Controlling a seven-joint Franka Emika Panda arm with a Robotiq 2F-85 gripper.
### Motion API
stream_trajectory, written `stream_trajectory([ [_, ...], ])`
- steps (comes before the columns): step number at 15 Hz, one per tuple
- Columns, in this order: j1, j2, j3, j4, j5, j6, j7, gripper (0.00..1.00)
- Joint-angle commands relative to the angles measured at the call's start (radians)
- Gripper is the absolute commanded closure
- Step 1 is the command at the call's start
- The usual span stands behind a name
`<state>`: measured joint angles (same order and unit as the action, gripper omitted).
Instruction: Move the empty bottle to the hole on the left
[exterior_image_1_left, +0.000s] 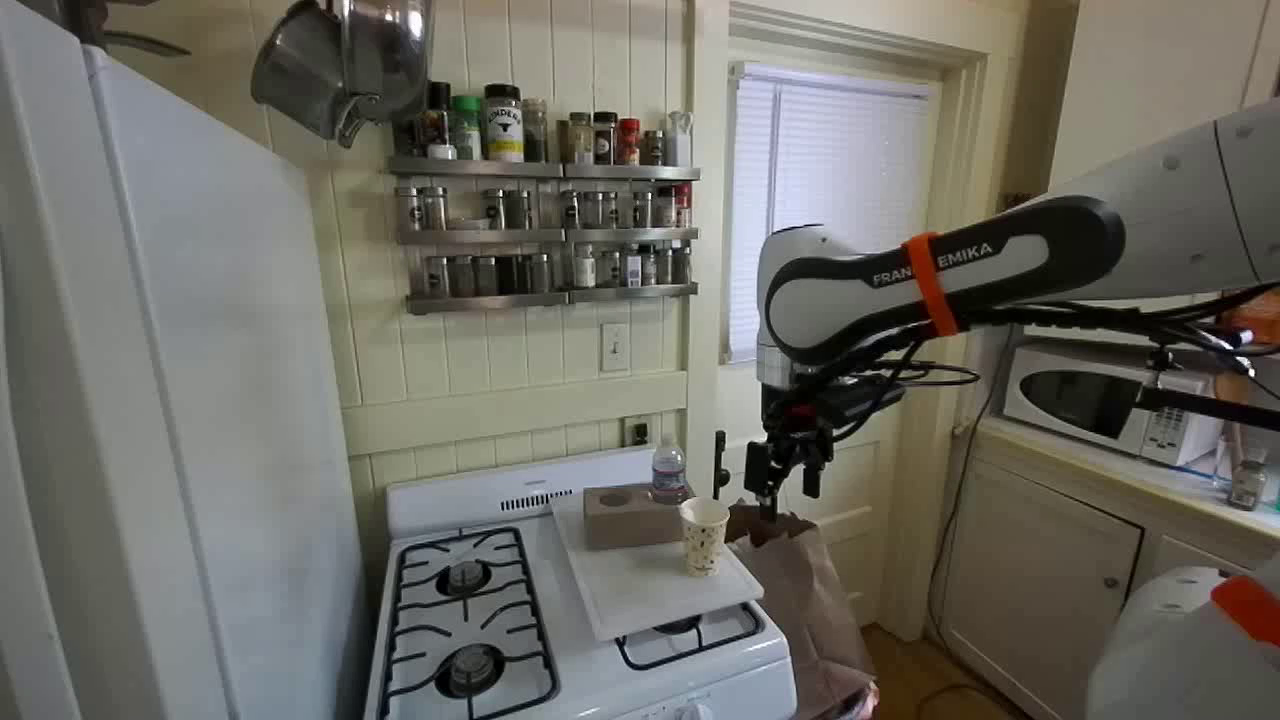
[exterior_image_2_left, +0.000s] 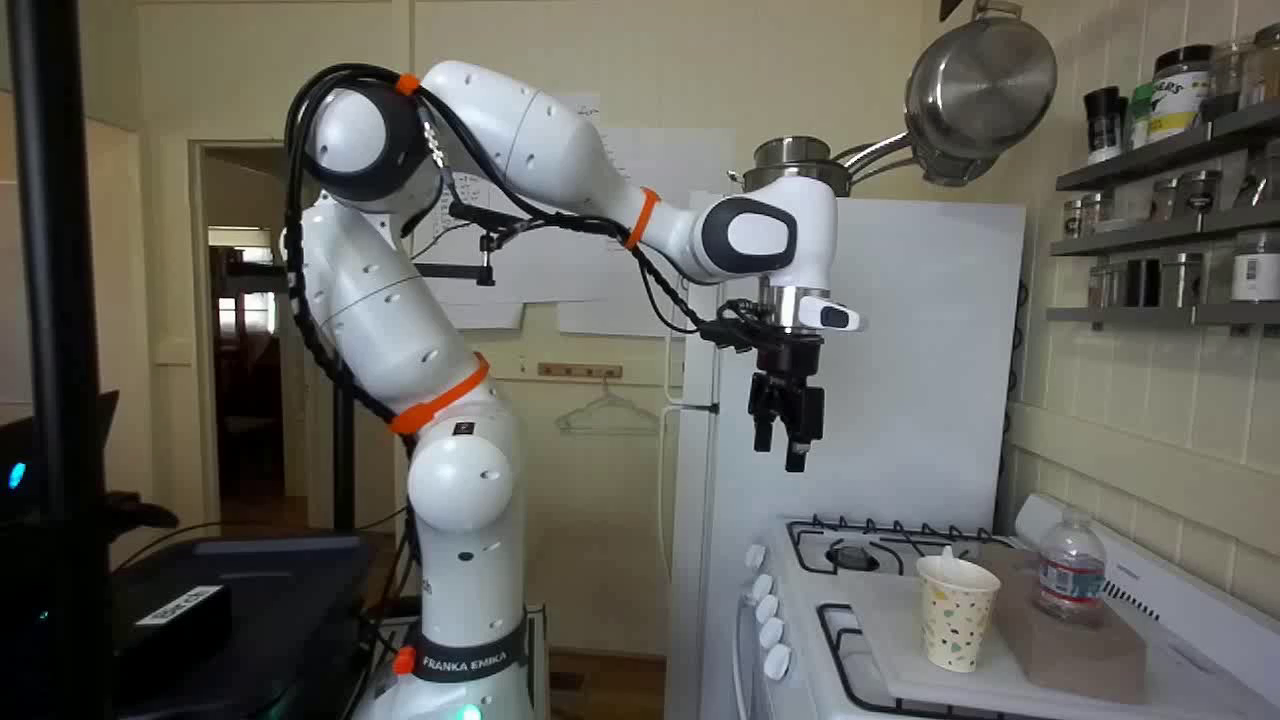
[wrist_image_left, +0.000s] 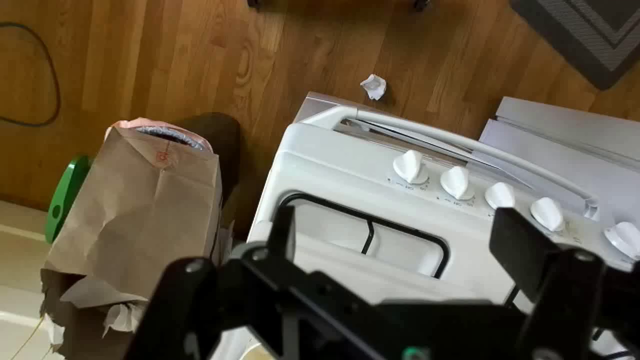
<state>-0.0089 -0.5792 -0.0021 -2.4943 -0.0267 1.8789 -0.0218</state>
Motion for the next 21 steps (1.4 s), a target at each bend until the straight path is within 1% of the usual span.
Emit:
stream_trajectory([
  [1,0.002,0.0,-0.002,0.002,-0.001,-0.002,0.001,0.0],
  [14,0.002,0.0,-0.002,0.002,-0.001,-0.002,0.001,0.0],
  [16,-0.022,0.036,0.009,0.01,-0.039,0.043,0.036,0.0],
  [21,-0.026,0.16,0.002,0.019,-0.032,0.321,0.048,0.0],
])
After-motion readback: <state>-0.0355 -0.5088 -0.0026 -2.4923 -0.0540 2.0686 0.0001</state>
